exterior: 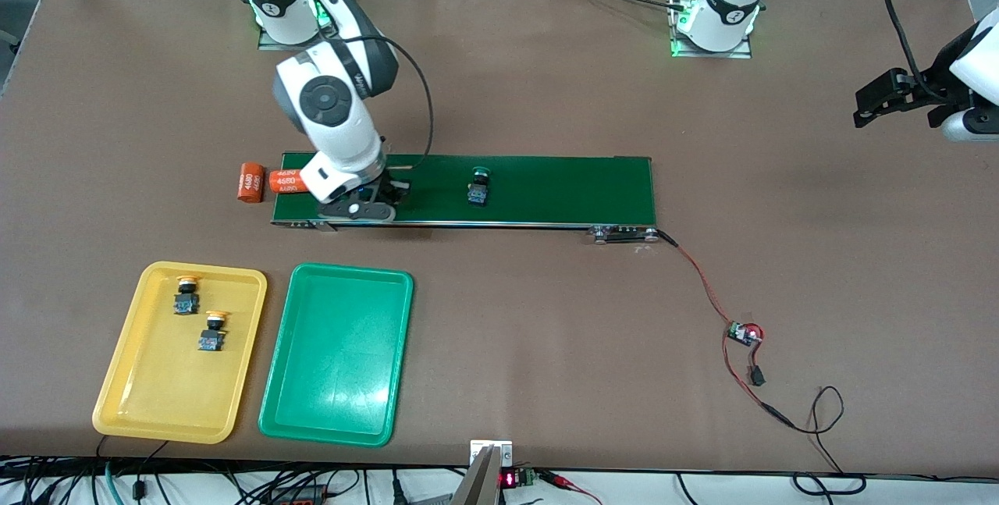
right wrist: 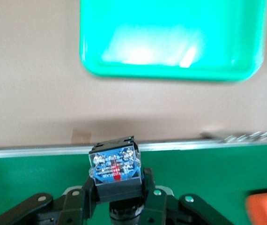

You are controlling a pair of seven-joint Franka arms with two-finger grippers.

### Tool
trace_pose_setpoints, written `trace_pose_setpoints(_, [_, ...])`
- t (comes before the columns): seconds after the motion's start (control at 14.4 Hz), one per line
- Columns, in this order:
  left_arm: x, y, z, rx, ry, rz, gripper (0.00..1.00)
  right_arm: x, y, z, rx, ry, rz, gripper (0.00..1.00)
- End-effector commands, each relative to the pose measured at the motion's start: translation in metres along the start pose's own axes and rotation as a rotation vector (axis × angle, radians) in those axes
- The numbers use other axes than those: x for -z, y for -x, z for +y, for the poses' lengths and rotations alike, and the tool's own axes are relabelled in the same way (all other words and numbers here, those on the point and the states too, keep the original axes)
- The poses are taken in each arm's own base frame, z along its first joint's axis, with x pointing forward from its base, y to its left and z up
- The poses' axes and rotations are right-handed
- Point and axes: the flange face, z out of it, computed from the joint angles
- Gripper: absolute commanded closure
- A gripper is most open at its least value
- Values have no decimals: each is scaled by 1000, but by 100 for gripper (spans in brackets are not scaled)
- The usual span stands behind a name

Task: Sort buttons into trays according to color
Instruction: 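Carry the button to the green tray and open the right gripper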

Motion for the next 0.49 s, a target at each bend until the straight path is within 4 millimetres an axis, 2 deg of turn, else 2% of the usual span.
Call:
trace_pose_setpoints(0.0, [6, -4, -3, -21, 22, 11, 0, 50, -50, 24, 28, -14, 53, 94])
trace_pose_setpoints(0.14, [6, -4, -3, -20, 20, 11, 0, 42, -88, 59, 44, -19, 76, 94])
trace_pose_setpoints(0.21, [6, -4, -4, -19, 20, 11, 0, 29, -106, 71, 57, -23, 87, 94])
trace_pose_setpoints(0.35, [6, -4, -3, -19, 22, 11, 0, -9, -129, 105, 66, -32, 101, 94])
trace_pose_setpoints(0.42, [6, -4, -4, -19, 20, 11, 0, -33, -127, 111, 80, -35, 100, 94])
